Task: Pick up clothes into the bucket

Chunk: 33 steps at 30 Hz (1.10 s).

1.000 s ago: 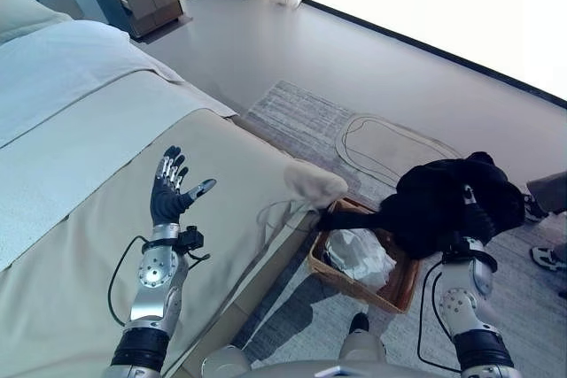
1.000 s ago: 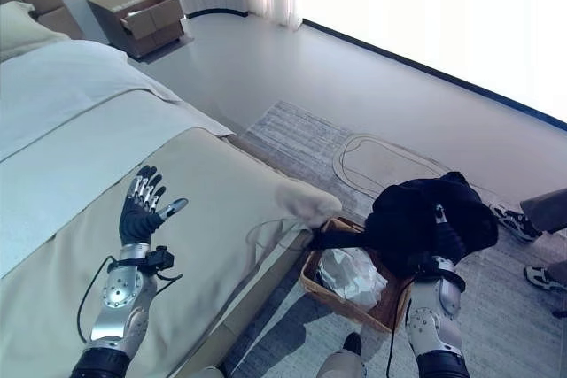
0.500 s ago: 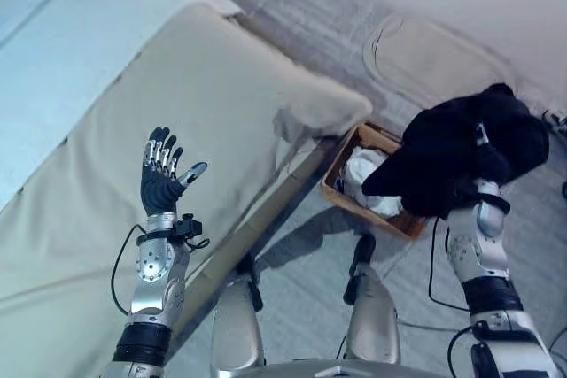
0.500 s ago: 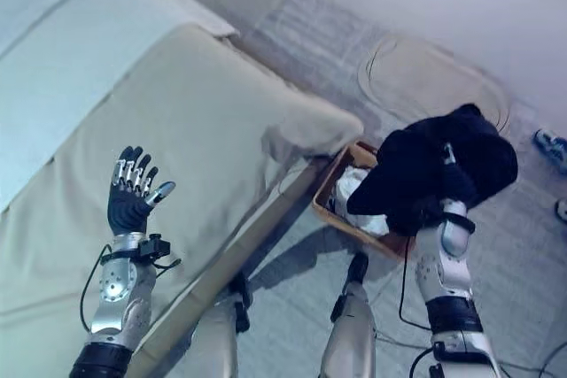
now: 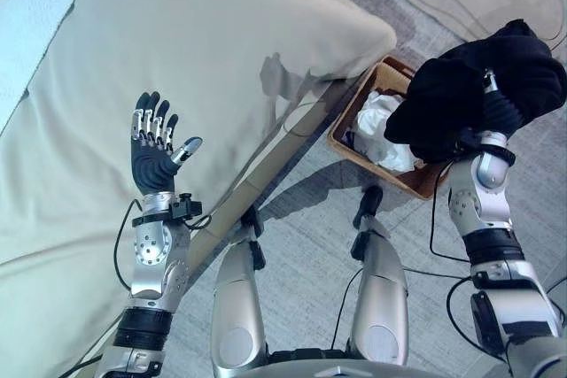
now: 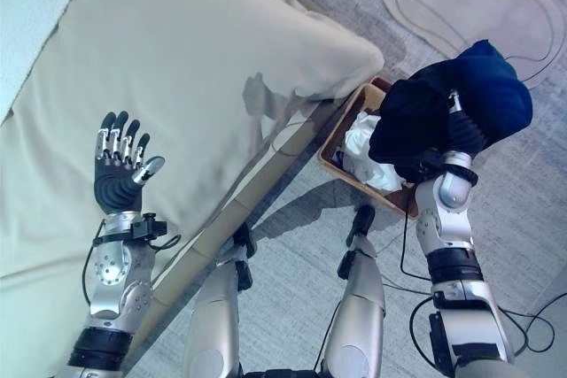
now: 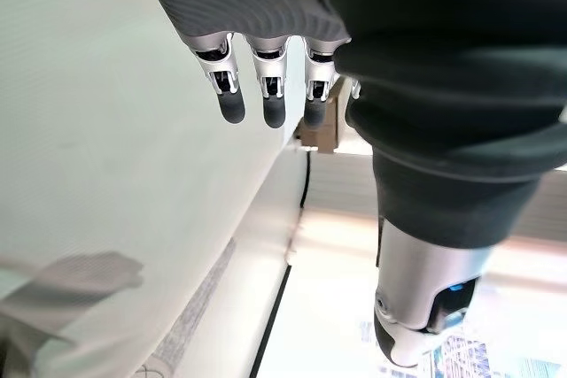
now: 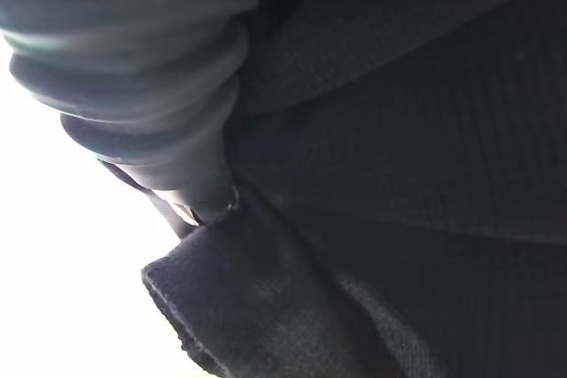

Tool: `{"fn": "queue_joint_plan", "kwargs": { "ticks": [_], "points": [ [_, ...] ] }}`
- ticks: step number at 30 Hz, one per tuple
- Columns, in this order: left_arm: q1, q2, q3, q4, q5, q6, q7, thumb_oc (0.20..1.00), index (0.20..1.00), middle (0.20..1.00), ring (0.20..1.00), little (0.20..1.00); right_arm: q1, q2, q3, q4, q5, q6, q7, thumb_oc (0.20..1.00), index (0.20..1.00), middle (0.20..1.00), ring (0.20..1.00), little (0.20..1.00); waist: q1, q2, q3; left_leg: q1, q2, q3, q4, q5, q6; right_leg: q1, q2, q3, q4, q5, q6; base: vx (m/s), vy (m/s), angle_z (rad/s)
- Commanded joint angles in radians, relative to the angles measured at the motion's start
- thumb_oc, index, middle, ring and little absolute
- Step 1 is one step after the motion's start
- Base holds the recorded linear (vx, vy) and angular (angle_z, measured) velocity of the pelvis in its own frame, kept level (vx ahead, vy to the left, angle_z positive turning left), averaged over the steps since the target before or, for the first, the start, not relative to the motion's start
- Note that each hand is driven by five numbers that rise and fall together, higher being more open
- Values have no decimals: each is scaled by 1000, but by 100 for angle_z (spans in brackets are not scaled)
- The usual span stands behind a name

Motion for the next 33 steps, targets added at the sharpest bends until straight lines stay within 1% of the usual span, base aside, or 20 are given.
{"fn": "queue_joint_plan", "kwargs": {
  "ticks": [1, 6, 8, 10, 11, 18, 21, 22, 26, 27, 33],
  "points": [
    [30, 33, -3, -131, -41, -81, -23, 1000, 1000, 1000, 1000, 1000, -96, -93, 26, 5, 4, -91, -15, 200, 200, 200, 200, 200, 7, 23, -45, -97, 42, -100, 104, -86, -40, -76, -25, 88, 50, -14, 74, -51, 23, -6],
    [16, 37, -22, -167, -56, -92, -18, 1000, 1000, 1000, 1000, 1000, -200, -135, 78, 110, 5, -70, -23, 200, 200, 200, 200, 200, 12, 44, -25, -192, 43, -106, 159, -100, -37, -175, -29, 120, 101, -26, 68, -30, 10, -3],
    [10, 38, -33, -181, -54, -95, -10, 1000, 1000, 1000, 1000, 1000, -237, -152, 104, 166, -15, -54, -30, 200, 200, 200, 200, 200, 14, 51, -17, -229, 42, -110, 190, -110, -33, -215, -30, 133, 134, -35, 65, -26, 36, 0],
    [7, 39, -37, -188, -52, -97, -6, 1000, 1000, 1000, 1000, 1000, -253, -156, 116, 197, -24, -46, -32, 200, 200, 200, 200, 200, 16, 55, -14, -245, 41, -112, 204, -114, -31, -234, -31, 141, 149, -39, 63, 0, 0, 0],
    [2, 42, -45, -200, -52, -100, -1, 1000, 1000, 1000, 1000, 1000, -286, -164, 137, 255, -34, -32, -34, 200, 200, 200, 200, 200, 18, 64, -9, -279, 38, -113, 233, -123, -29, -275, -32, 156, 180, -48, 58, 0, 0, 0],
    [-15, 57, -65, -209, -46, -111, 25, 1000, 1000, 1000, 1000, 1000, -362, -187, 175, 475, -39, 19, -44, 200, 200, 200, 200, 200, 27, 90, 1, -362, 26, -118, 298, -140, -25, -367, -37, 197, 247, -71, 49, -1, 5, 0],
    [-14, 63, -61, -213, -42, -113, 31, 1000, 1000, 1000, 1000, 1000, -372, -201, 183, 516, -51, 34, -43, 200, 200, 200, 200, 200, 29, 93, 3, -378, 23, -120, 310, -144, -24, -385, -36, 204, 261, -76, 48, -1, 2, -1],
    [-16, 70, -61, -221, -42, -116, 34, 1000, 1000, 1000, 1000, 1000, -386, -215, 194, 580, -66, 59, -40, 200, 200, 200, 200, 200, 33, 98, 5, -390, 20, -119, 320, -148, -24, -401, -36, 212, 274, -80, 46, 0, 0, 0],
    [-19, 72, -62, -225, -42, -116, 39, 1000, 1000, 1000, 1000, 1000, -408, -229, 211, 633, -74, 77, -32, 200, 200, 200, 200, 200, 34, 103, 7, -411, 16, -120, 339, -152, -23, -424, -35, 219, 288, -84, 44, -6, 7, 4],
    [-24, 75, -67, -231, -40, -116, 44, 1000, 1000, 1000, 1000, 1000, -422, -249, 214, 671, -79, 93, -34, 200, 200, 200, 200, 200, 36, 108, 8, -424, 15, -117, 341, -152, -23, -441, -37, 222, 297, -88, 44, 0, 0, 0],
    [-32, 82, -69, -234, -41, -114, 47, 1000, 1000, 1000, 1000, 1000, -455, -274, 249, 727, -128, 126, -35, 200, 200, 200, 200, 200, 38, 108, 7, -439, 13, -116, 349, -153, -23, -463, -32, 230, 308, -91, 44, 0, 0, 0]
  ]
}}
